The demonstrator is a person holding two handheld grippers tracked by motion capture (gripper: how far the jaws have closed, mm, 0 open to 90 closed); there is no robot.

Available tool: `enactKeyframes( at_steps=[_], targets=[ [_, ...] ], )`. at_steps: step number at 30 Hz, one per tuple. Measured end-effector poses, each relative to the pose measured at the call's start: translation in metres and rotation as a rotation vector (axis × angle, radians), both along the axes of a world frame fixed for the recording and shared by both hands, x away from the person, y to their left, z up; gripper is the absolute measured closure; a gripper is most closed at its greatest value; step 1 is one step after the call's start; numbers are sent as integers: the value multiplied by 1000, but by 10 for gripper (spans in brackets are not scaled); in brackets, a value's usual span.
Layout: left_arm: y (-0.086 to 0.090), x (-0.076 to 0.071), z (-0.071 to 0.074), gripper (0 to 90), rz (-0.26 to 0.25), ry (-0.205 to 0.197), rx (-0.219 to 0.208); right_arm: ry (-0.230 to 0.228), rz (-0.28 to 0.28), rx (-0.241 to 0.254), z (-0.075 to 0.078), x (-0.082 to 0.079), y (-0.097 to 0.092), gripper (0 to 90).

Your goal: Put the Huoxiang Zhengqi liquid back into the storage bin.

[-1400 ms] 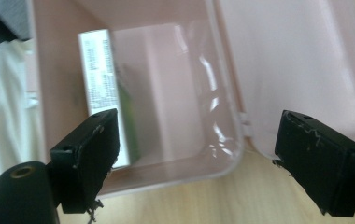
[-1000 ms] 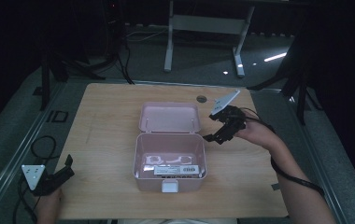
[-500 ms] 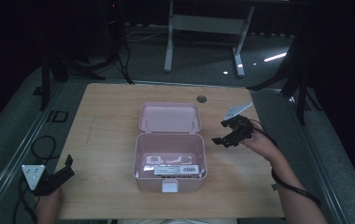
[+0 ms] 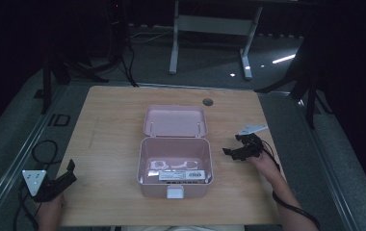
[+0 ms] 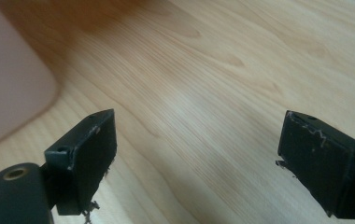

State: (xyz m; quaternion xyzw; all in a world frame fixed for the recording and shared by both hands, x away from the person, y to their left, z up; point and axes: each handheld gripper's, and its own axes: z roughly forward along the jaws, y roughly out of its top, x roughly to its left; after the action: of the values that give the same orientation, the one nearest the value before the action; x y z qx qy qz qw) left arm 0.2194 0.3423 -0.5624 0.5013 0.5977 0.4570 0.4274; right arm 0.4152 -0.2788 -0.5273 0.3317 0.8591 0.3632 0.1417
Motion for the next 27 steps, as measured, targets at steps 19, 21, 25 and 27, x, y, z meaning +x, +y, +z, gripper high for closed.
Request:
enactKeyframes(
  at_steps=[19, 21, 25, 27],
  targets=[
    [0, 0, 0, 21, -1, -1, -2, -126, -207, 46, -18, -17, -28, 114],
    [0, 0, 0, 21, 0, -2, -2, -132, -217, 43, -17, -17, -29, 113],
    [0, 0, 0, 21, -1, -1, -2, -145, -269, 76, -13, -20, -39, 114],
    [0, 0, 0, 21, -1, -1, -1, -151, -276, 90, -12, -21, -42, 114]
  ],
)
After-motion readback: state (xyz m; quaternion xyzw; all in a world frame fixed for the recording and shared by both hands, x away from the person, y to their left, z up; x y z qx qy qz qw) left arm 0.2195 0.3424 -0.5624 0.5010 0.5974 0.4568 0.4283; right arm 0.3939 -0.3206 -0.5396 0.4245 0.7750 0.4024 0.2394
